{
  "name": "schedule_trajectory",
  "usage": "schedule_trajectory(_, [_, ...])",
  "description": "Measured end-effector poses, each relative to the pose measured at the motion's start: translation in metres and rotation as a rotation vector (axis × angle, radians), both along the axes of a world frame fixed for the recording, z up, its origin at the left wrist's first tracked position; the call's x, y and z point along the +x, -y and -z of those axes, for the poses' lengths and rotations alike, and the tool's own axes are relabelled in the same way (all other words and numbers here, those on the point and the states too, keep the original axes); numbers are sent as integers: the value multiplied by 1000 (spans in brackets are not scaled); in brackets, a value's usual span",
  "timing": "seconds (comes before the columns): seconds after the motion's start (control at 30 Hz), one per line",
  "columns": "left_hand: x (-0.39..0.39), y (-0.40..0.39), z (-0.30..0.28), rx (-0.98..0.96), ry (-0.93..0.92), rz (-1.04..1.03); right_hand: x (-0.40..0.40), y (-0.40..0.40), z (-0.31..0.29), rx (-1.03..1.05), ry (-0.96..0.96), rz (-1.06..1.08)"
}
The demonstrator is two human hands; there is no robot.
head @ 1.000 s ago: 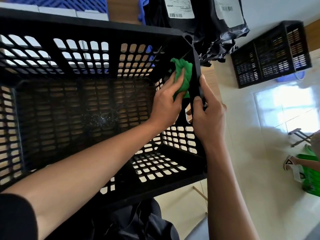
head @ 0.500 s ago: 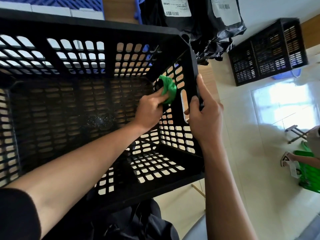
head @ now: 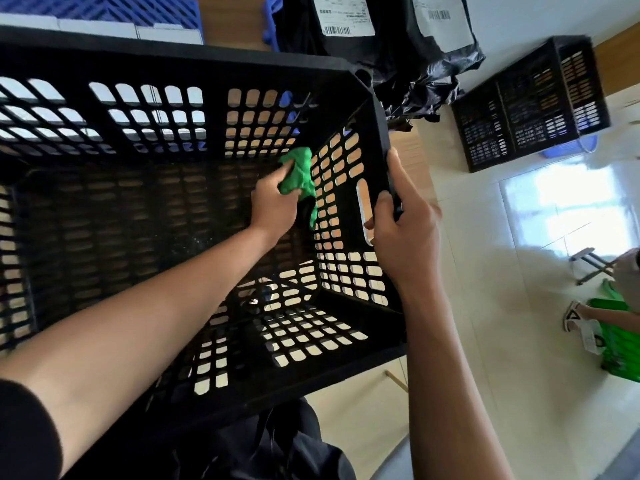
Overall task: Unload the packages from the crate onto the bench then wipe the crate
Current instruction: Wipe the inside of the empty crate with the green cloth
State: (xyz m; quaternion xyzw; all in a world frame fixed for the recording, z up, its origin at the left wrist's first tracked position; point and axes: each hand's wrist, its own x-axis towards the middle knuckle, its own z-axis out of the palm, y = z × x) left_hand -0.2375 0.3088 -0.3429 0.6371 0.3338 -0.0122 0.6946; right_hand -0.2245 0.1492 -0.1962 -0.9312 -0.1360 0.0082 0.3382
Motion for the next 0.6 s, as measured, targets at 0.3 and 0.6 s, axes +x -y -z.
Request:
schedule_trajectory(0.3, [12,12,-22,209,-32,303,0,-5,-6,-43,8,5])
schedule_trajectory(0.6, [-41,27,-25,119,-149,717,-2,-8,-9,-77,-4,10])
